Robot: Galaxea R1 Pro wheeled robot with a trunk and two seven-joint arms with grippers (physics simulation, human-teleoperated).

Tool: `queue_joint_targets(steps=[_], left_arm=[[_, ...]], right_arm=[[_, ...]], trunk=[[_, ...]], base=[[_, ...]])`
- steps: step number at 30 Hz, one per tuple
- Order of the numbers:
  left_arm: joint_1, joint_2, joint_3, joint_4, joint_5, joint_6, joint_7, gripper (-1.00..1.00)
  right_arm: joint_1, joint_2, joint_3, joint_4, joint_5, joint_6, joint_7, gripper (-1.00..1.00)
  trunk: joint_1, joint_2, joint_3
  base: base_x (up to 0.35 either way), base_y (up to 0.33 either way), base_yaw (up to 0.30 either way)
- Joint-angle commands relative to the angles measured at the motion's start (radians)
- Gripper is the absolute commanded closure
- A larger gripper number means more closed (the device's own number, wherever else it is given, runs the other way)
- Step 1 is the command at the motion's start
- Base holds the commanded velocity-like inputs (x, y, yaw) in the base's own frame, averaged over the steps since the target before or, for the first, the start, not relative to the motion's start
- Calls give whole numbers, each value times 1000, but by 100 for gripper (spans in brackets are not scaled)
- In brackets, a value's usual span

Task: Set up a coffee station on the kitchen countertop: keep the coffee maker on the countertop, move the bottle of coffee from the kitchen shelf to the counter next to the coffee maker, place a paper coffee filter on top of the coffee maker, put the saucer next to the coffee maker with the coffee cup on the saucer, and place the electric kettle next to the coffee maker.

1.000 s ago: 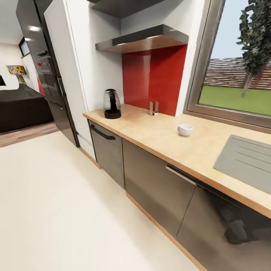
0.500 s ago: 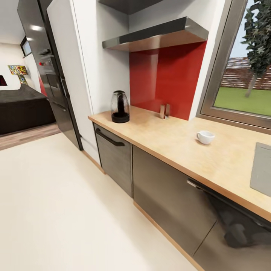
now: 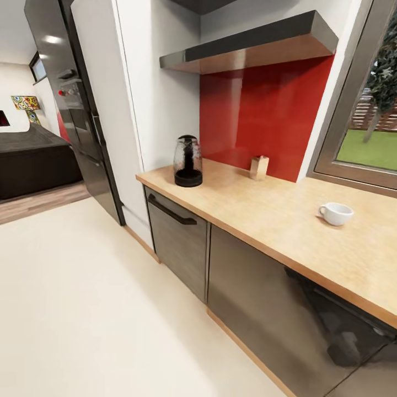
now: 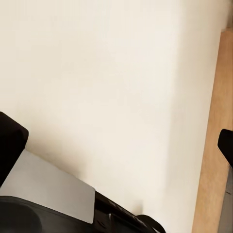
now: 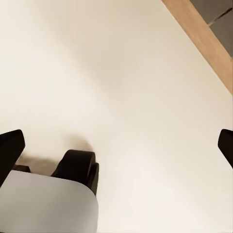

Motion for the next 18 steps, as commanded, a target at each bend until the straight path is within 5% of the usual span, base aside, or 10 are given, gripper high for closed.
queue_joint_targets(steps=[1, 18], left_arm=[[-1, 0, 8, 1, -7, -2, -3, -100], [-1, 0, 8, 1, -7, -2, -3, -100]], right_arm=[[-1, 0, -9, 1, 10, -3, 3, -100], [-1, -3, -10, 1, 11, -4, 3, -100]], trunk=[[0, 0, -1], [0, 0, -1]], base=[[263, 223, 0], [259, 223, 0]])
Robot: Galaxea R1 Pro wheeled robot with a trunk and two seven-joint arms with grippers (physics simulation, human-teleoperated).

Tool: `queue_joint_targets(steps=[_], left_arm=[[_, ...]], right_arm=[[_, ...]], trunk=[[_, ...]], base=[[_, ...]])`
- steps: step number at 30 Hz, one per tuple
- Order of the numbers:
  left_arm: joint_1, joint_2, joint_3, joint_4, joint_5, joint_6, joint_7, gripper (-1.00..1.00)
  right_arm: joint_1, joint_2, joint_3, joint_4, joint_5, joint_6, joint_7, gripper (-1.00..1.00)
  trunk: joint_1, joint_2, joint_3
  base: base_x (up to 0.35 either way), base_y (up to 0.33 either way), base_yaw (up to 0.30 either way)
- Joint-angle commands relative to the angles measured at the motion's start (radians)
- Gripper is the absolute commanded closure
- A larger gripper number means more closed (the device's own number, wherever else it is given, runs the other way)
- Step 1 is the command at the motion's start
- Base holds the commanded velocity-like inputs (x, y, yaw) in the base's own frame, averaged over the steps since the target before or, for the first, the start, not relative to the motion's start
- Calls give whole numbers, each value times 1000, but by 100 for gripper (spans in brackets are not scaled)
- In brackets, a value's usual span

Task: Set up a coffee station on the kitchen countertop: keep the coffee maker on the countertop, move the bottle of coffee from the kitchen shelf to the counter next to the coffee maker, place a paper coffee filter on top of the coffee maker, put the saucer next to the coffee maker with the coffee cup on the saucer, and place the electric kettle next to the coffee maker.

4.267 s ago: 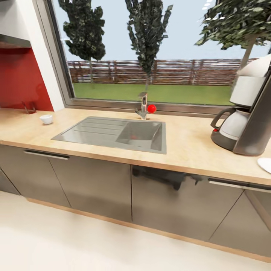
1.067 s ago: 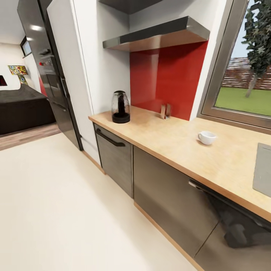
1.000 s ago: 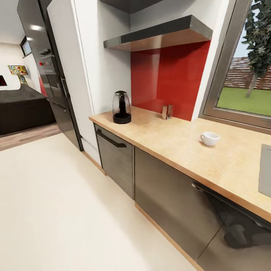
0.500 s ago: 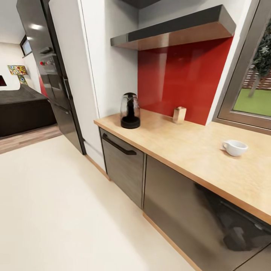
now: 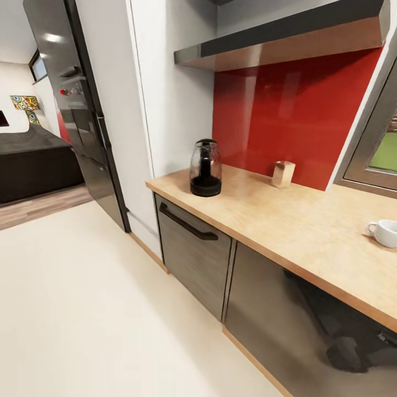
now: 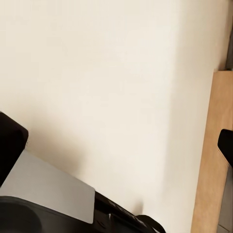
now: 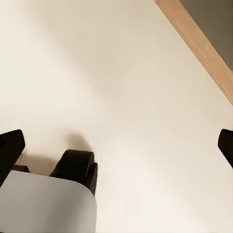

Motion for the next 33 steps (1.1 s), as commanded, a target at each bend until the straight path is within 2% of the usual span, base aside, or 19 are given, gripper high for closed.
queue_joint_targets(steps=[1, 15, 33], left_arm=[[-1, 0, 8, 1, -7, -2, -3, -100], [0, 0, 8, 1, -7, -2, -3, -100], [0, 0, 8, 1, -7, -2, -3, -100]], right_arm=[[-1, -1, -9, 1, 10, -3, 3, -100], [-1, -2, -8, 1, 12, -4, 5, -100], [-1, 2, -6, 5, 14, -3, 4, -100]], trunk=[[0, 0, -1], [0, 0, -1], [0, 0, -1]], base=[[256, 223, 0], [243, 231, 0], [169, 273, 0]])
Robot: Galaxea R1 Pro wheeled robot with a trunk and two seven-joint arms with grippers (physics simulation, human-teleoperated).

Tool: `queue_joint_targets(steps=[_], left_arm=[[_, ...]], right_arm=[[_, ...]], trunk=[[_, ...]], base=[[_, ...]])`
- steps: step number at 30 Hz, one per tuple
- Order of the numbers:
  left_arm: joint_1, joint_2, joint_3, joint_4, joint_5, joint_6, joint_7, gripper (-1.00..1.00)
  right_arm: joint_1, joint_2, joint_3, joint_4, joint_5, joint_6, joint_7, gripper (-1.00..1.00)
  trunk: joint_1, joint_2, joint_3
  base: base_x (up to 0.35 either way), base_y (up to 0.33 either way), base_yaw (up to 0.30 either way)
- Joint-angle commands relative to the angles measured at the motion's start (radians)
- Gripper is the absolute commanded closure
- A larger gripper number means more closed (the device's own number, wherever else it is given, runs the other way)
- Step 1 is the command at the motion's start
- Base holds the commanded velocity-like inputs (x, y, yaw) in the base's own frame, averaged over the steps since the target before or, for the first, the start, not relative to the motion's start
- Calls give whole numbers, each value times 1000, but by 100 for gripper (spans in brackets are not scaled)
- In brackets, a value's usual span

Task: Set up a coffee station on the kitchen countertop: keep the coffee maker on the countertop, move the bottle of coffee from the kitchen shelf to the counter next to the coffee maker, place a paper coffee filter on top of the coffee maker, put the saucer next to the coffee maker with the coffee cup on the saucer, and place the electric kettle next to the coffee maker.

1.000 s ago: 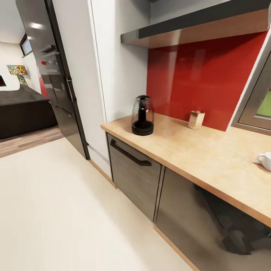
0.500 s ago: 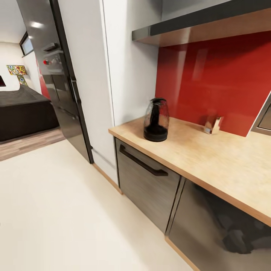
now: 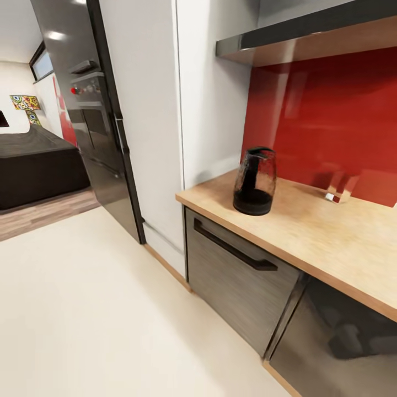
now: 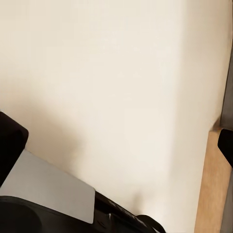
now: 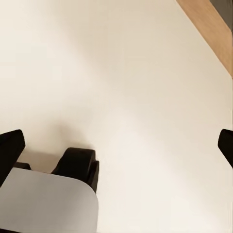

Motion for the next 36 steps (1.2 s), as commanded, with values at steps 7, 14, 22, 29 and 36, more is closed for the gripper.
queue_joint_targets(steps=[7, 14, 22, 29, 36], left_arm=[[-1, 0, 8, 1, -7, -2, -3, -100], [-1, 0, 8, 1, -7, -2, -3, -100], [-1, 0, 8, 0, -7, -2, -3, -100], [-1, 0, 8, 0, -7, -2, -3, -100], [-1, 0, 8, 0, -7, -2, -3, -100]], right_arm=[[-1, 0, -9, 1, 10, -4, 3, -100], [-1, 0, -9, 1, 10, -4, 3, -100], [-1, 0, -10, 1, 9, -4, 3, -100], [-1, 0, -9, 1, 10, -4, 3, -100], [-1, 0, -9, 1, 10, -4, 3, -100]], trunk=[[0, 0, -1], [0, 0, -1], [0, 0, -1], [0, 0, 0], [0, 0, 3]], base=[[163, 277, 0], [163, 277, 0], [163, 277, -29], [163, 277, -156], [161, 274, -232]])
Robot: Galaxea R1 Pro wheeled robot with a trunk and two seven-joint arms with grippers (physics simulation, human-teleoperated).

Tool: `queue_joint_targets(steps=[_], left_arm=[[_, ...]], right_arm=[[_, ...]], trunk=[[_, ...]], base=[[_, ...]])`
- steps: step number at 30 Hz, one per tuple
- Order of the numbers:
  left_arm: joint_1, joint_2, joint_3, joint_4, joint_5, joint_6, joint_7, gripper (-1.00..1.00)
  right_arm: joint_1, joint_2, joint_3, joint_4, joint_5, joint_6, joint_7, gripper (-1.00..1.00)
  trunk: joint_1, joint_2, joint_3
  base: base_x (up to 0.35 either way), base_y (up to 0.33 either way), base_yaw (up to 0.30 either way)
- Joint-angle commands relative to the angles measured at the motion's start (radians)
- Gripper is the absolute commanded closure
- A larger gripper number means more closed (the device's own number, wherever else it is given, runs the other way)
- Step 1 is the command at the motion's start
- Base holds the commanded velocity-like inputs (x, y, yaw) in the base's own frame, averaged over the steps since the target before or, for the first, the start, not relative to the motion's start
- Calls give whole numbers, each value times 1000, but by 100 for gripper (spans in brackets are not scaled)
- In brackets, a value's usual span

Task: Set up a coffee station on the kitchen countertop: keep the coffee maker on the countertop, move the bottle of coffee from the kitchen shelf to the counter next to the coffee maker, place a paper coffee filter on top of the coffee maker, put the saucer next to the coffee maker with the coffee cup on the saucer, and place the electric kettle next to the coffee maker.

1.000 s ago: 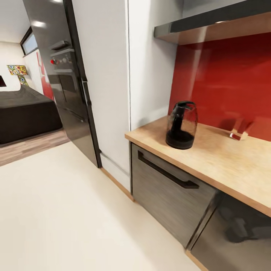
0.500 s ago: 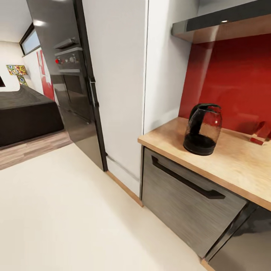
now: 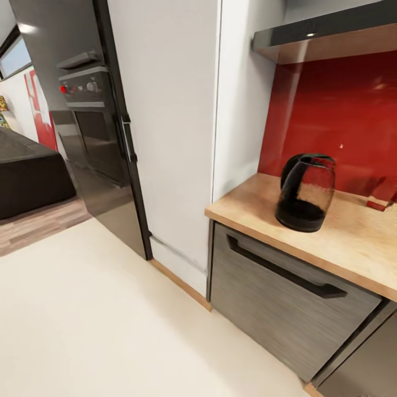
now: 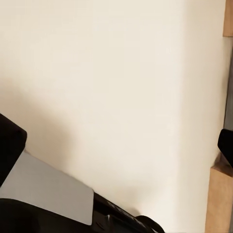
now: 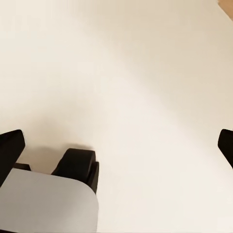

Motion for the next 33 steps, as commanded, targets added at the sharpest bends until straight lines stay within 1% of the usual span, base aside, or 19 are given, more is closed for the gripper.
queue_joint_targets(steps=[1, 5, 9, 26, 29, 33], left_arm=[[0, 0, 8, 1, -7, -2, -3, -100], [0, 0, 8, 1, -7, -2, -3, -100], [0, 0, 8, 1, -7, -2, -3, -100], [0, 0, 8, 1, -7, -2, -3, -100], [0, 0, 8, 1, -8, -2, -3, -100], [0, 0, 8, 1, -8, -2, -3, -100]], right_arm=[[-1, 0, -9, 1, 10, -4, 3, -100], [-1, 0, -9, 1, 10, -4, 3, -100], [-1, -1, -8, 1, 10, -4, 3, -100], [-1, -1, -10, 1, 10, -4, 3, -100], [-1, -1, -9, 1, 9, -4, 3, -100], [-1, -2, -10, 1, 10, -4, 4, -100]], trunk=[[0, 0, 0], [0, 0, 1], [0, 0, 3], [0, 0, 10], [0, 0, 10], [0, 0, 10]], base=[[156, 260, -244], [130, 212, -250], [60, 96, -255], [3, 6, -275], [15, 89, -130], [63, 241, -35]])
